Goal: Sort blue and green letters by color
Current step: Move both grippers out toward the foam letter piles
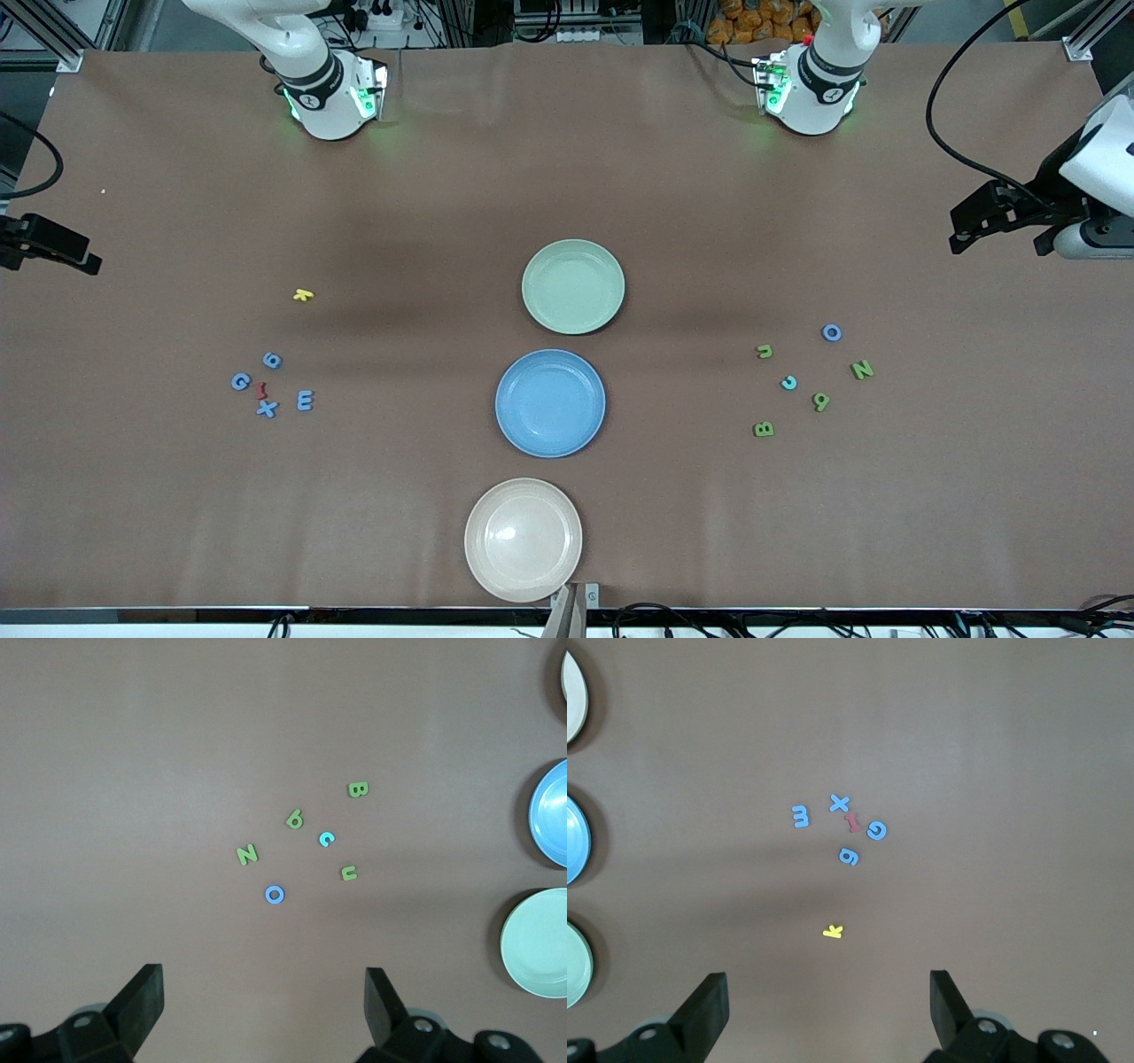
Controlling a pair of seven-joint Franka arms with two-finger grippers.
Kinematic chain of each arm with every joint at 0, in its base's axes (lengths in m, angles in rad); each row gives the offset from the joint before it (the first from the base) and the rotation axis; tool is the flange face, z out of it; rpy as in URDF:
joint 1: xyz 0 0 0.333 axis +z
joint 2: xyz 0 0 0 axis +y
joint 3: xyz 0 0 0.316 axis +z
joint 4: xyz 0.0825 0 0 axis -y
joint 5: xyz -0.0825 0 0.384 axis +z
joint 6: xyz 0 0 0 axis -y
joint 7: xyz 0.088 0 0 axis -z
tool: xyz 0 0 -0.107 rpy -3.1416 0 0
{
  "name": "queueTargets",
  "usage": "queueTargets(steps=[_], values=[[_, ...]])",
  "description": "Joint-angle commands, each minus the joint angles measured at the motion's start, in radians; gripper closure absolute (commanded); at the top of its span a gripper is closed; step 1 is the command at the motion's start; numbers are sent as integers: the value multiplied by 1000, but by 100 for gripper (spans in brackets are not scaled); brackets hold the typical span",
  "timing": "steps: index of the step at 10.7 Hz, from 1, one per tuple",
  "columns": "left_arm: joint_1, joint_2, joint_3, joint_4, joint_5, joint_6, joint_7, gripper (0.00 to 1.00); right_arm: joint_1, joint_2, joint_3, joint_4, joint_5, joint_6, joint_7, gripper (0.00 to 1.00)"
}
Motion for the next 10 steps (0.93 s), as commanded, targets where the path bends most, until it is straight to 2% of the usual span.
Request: queueTargets(steps=[1, 7, 10], values=[[-5, 9, 4, 25, 22, -22, 20, 0, 16, -28, -21, 2, -9, -18, 7, 0], [8, 28, 6, 19, 13, -6, 22, 0, 11, -25, -18, 2, -10, -16, -4, 0], [9, 90, 6, -29, 11, 52, 22, 0, 14, -22, -18, 1, -7, -16, -6, 0]])
